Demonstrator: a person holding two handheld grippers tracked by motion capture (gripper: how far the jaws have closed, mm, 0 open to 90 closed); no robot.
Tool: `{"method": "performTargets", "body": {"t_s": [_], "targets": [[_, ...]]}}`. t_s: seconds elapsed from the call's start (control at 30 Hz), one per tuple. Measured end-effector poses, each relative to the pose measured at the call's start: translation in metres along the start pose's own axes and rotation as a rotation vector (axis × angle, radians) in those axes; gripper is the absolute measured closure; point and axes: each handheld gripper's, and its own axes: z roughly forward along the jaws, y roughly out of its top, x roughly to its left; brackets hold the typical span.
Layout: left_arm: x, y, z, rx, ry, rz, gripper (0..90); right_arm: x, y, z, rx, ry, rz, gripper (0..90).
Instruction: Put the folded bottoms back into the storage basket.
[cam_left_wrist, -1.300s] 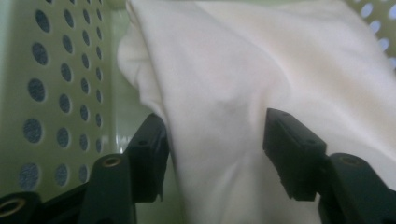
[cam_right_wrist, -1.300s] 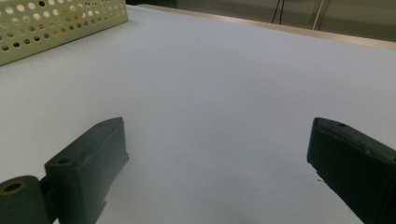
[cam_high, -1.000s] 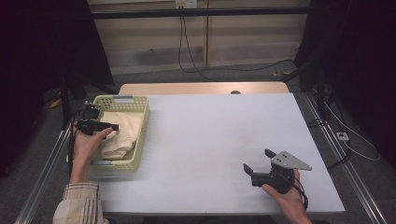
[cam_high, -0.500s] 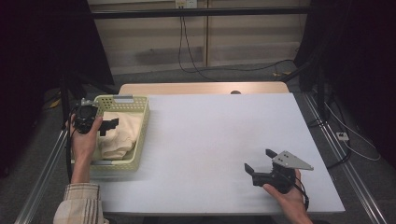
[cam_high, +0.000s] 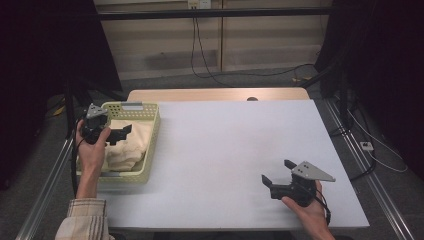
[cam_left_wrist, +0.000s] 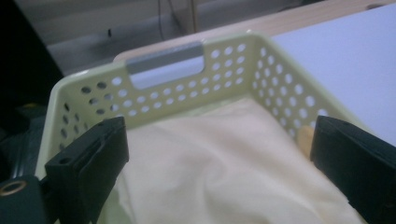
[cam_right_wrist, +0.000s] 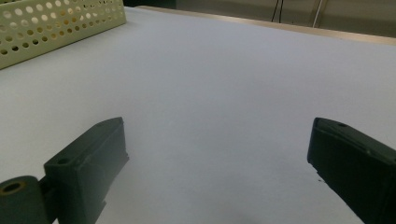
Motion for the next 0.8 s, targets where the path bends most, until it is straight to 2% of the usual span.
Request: {"method": "performTargets", "body": {"t_s": [0.07, 0.13, 0.33, 0.43, 0.5, 0.8], "targets": [[-0.003, 0.0, -0.003, -0.009, 0.01, -0.01, 4.6, -0.001, 0.0, 0.0, 0.003, -0.002, -0.003, 4.5], [-0.007, 0.0, -0.005, -0.008, -0.002, -0.017, 4.3, -0.001, 0.0, 0.0, 0.004, -0.004, 0.0, 4.6], [-0.016, -0.006, -0.012, -0.013, -0.011, -0.003, 4.6, 0.003, 0.0, -0.002, -0.002, -0.023, -0.008, 4.5], [-0.021, -0.007, -0.016, -0.016, -0.014, 0.021, 4.9, 0.003, 0.0, -0.003, 0.001, -0.027, -0.008, 4.5], [-0.022, -0.007, -0.02, -0.036, -0.037, 0.018, 4.8, 0.003, 0.0, -0.002, -0.001, -0.03, -0.007, 4.5], [-0.029, -0.013, -0.036, -0.047, -0.014, 0.034, 5.5, 0.002, 0.0, -0.002, -0.002, -0.027, -0.003, 4.5]]}}
